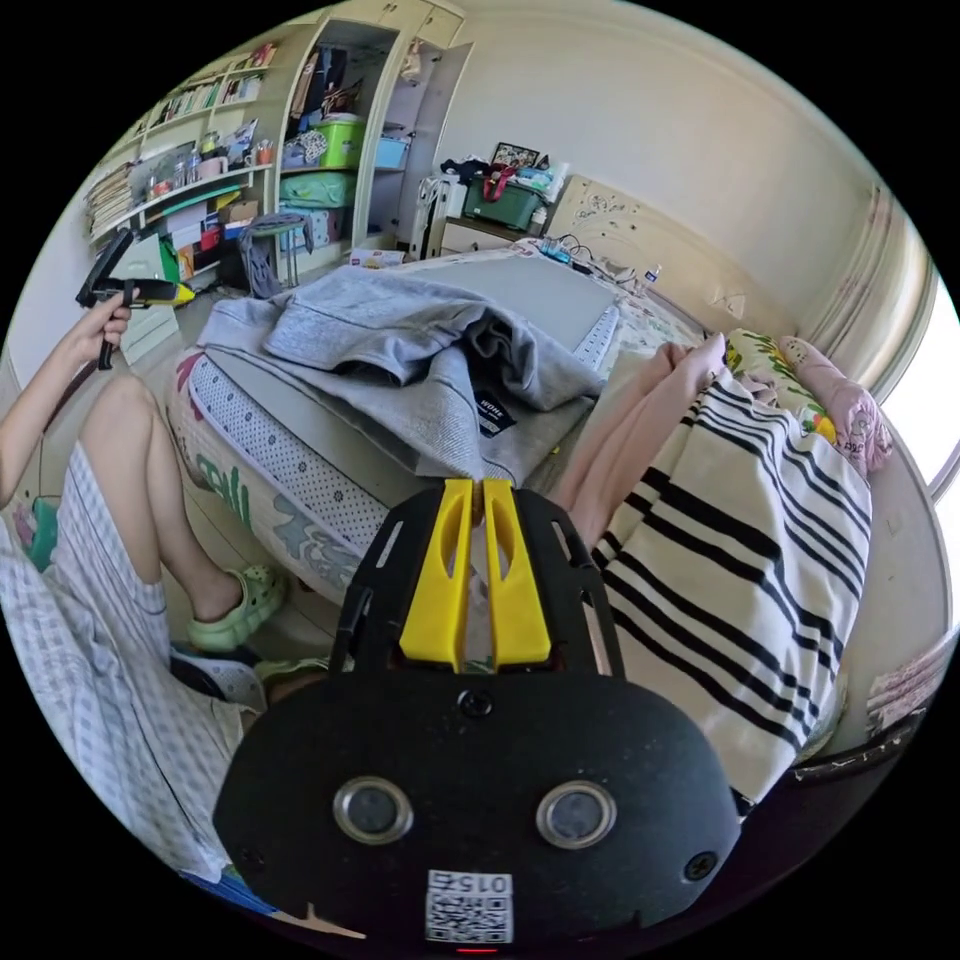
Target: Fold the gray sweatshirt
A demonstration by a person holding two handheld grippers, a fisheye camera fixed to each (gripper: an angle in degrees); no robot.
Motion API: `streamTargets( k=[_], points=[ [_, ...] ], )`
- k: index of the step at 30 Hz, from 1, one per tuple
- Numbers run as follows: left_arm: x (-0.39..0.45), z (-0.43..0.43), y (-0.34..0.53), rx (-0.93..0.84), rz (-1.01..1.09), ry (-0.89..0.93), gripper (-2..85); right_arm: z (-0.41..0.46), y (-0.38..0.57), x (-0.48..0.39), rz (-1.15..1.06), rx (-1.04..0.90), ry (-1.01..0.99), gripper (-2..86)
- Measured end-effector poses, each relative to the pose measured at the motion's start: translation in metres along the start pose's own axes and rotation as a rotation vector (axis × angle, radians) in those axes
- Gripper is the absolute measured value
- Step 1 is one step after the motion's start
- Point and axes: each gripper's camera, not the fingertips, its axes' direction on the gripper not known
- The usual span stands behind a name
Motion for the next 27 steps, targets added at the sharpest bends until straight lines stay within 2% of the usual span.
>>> streamTargets(
  k=[3, 5, 7, 10, 14, 18, 22, 25, 27],
  points=[
    [-0.022, 0.000, 0.012, -0.018, -0.071, 0.003, 1.8, 0.008, -0.006, -0.013, -0.024, -0.040, 0.023, 0.2],
    [-0.037, 0.024, 0.019, -0.054, -0.138, 0.086, 11.2, 0.016, -0.016, -0.024, -0.011, -0.064, 0.000, 0.4],
    [-0.036, 0.044, 0.022, -0.084, -0.142, 0.109, 13.0, 0.018, -0.024, -0.031, -0.005, -0.075, 0.005, 0.5],
    [-0.029, 0.067, 0.022, -0.046, -0.118, 0.103, 11.0, 0.013, -0.036, -0.038, -0.028, -0.088, 0.042, 0.5],
    [-0.033, 0.076, 0.025, -0.051, -0.126, 0.219, 1.9, -0.006, -0.046, -0.031, -0.036, -0.085, 0.058, 0.2],
    [-0.027, 0.050, 0.038, -0.034, -0.067, 0.250, 0.5, -0.015, -0.038, -0.029, -0.055, -0.125, 0.054, 0.4],
    [-0.018, 0.050, 0.056, -0.143, -0.017, 0.140, 0.5, -0.007, -0.018, -0.032, -0.018, -0.164, 0.018, 2.4],
    [-0.012, 0.046, 0.064, -0.114, 0.002, 0.181, 1.5, -0.015, -0.017, -0.014, 0.036, -0.158, -0.066, 5.0],
    [-0.001, 0.035, 0.067, -0.103, 0.049, 0.122, 2.5, -0.028, -0.019, 0.002, 0.067, -0.124, -0.069, 7.2]
  ],
)
